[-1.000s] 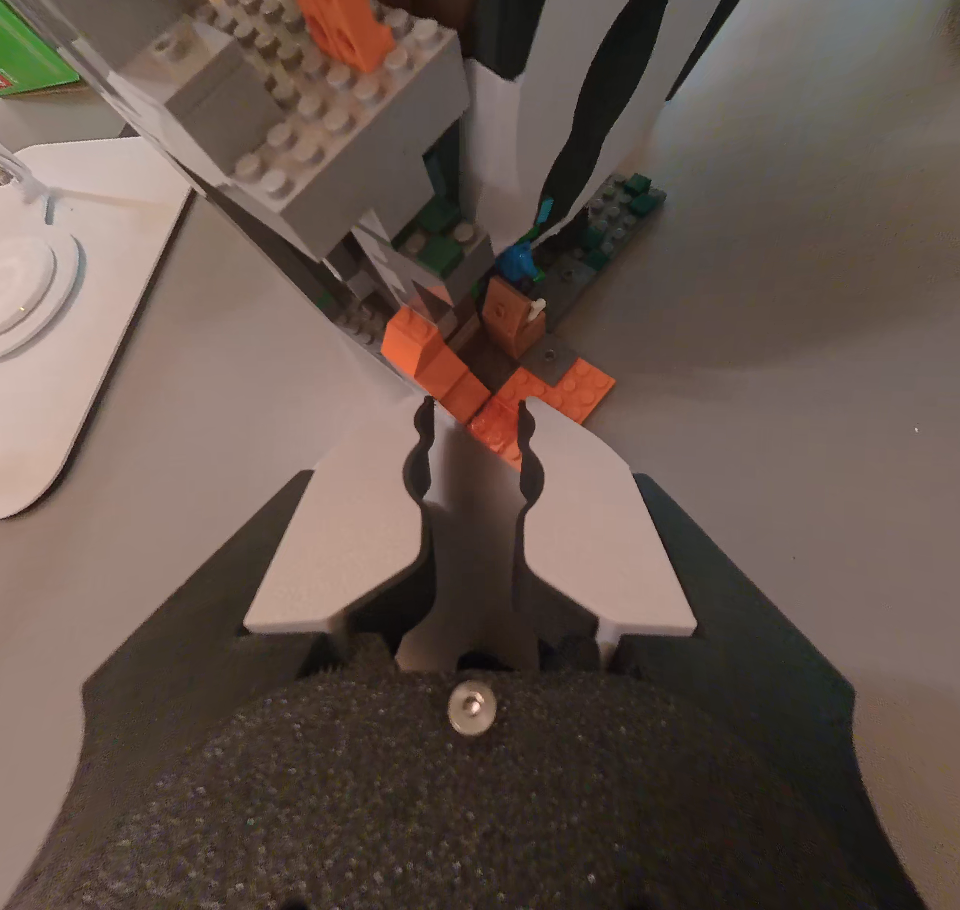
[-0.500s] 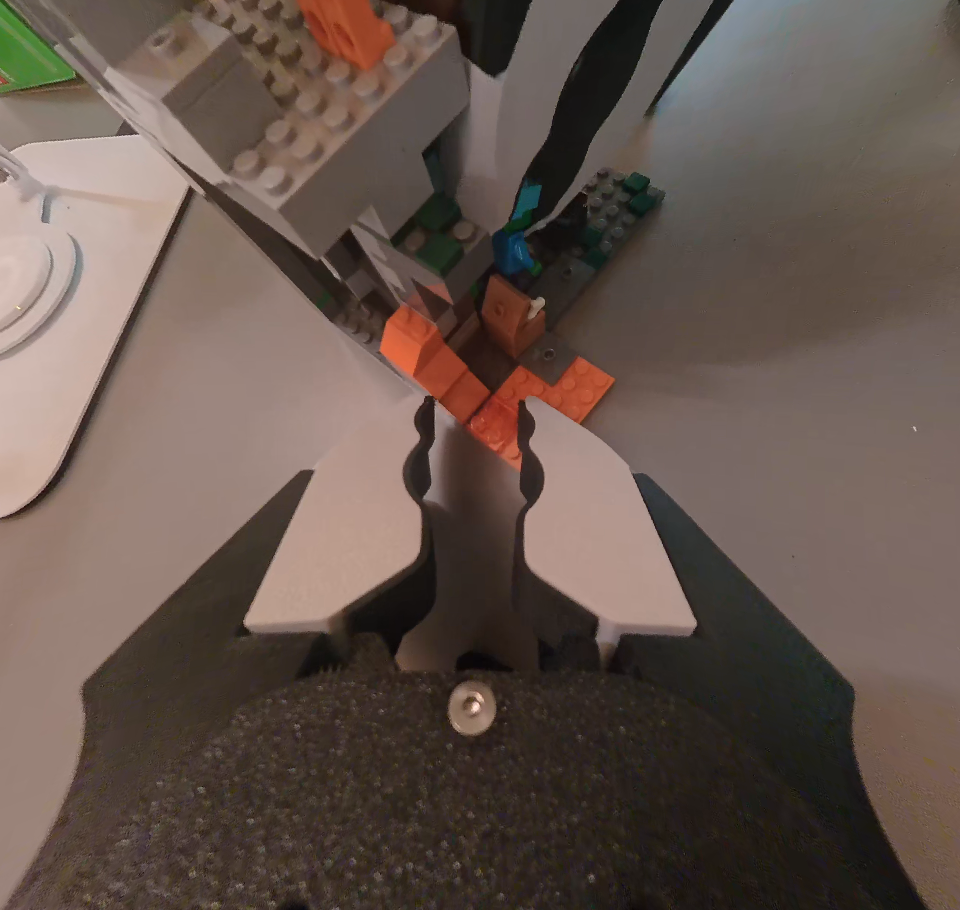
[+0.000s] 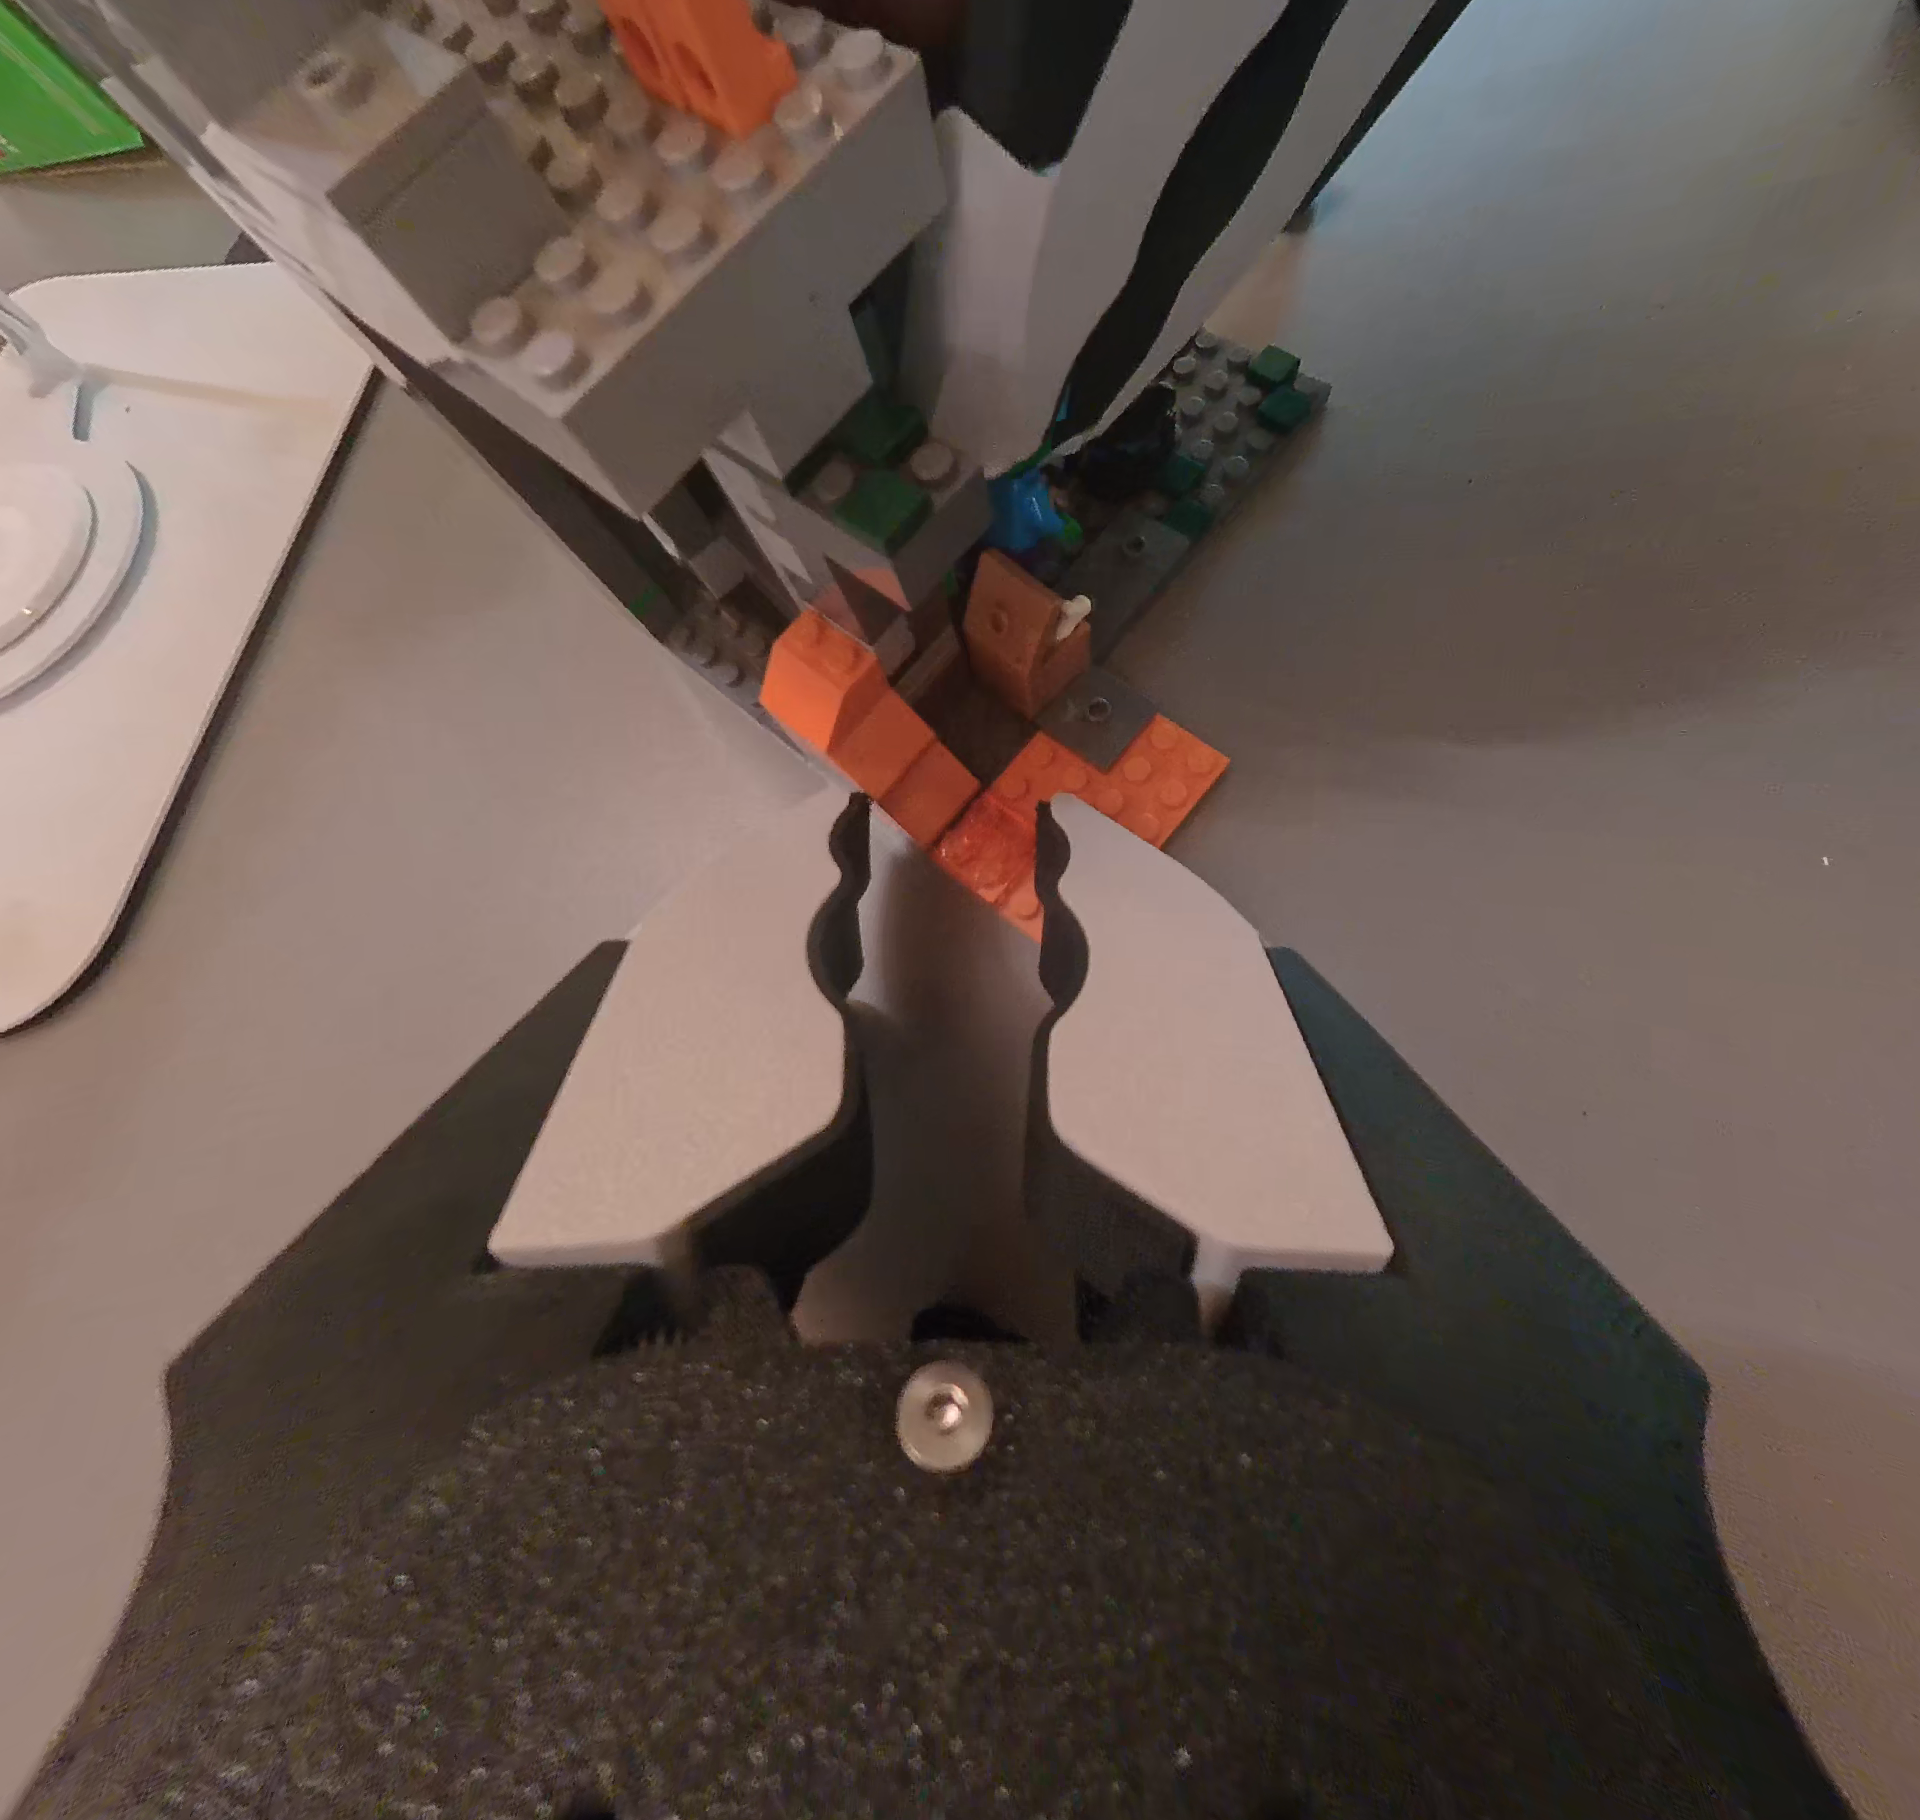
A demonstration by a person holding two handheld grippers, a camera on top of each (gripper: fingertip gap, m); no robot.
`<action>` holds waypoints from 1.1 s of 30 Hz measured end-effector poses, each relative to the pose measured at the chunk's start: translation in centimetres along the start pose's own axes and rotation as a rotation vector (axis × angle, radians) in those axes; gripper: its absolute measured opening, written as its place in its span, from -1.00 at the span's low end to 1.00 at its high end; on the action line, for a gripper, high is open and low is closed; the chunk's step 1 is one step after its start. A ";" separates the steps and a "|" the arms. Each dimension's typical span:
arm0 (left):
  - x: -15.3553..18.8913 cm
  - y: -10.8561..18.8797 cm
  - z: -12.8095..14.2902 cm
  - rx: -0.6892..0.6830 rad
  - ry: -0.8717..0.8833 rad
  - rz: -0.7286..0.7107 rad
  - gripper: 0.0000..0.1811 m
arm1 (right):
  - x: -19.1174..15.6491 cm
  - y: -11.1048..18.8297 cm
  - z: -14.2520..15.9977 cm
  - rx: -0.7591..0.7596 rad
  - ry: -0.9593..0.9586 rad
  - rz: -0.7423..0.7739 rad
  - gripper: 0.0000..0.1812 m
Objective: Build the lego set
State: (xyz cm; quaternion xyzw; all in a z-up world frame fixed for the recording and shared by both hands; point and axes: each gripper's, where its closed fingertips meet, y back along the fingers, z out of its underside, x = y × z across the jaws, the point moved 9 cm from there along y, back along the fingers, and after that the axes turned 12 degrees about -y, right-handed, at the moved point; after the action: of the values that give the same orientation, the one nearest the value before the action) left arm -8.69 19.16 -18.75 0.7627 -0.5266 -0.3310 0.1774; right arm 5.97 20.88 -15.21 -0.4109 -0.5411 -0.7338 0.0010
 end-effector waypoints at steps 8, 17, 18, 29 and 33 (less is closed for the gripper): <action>0.0 0.0 0.0 -0.001 0.000 -0.001 -0.67 | 0.2 -0.1 -0.6 0.002 -0.004 -0.042 -0.82; 0.0 -0.1 -0.1 0.003 0.002 0.006 -0.67 | 0.3 0.0 -0.3 0.017 -0.010 -0.084 -0.82; 0.1 -0.1 -0.1 0.003 0.002 0.006 -0.67 | 0.3 0.0 -0.3 0.019 -0.013 -0.088 -0.82; 0.0 -0.1 0.0 0.004 0.005 0.010 -0.67 | 0.1 -0.1 0.1 0.029 -0.020 -0.109 -0.82; 0.0 -0.1 0.0 0.004 0.010 0.014 -0.67 | 0.1 -0.2 0.1 0.023 -0.014 -0.115 -0.82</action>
State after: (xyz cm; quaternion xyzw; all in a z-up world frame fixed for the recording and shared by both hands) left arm -8.61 19.23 -18.78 0.7610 -0.5318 -0.3247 0.1809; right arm 5.84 21.07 -15.24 -0.3842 -0.5720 -0.7236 -0.0400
